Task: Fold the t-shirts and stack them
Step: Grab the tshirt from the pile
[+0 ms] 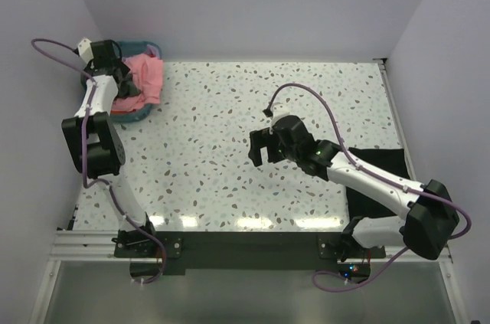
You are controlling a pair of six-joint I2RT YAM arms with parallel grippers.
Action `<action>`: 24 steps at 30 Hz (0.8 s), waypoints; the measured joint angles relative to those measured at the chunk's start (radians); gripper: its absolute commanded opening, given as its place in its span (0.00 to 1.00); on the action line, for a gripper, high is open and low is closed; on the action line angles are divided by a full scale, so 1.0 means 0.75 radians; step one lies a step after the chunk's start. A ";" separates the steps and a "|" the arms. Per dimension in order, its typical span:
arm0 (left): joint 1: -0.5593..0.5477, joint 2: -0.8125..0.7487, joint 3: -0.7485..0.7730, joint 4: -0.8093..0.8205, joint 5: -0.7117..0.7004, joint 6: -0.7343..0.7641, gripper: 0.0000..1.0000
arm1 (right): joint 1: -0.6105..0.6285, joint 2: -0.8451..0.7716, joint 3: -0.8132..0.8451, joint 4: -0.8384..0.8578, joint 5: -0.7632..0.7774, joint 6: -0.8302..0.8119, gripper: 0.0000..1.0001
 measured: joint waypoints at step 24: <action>0.061 0.026 0.329 -0.047 0.164 0.067 0.00 | 0.000 0.071 0.041 -0.007 -0.073 -0.018 0.99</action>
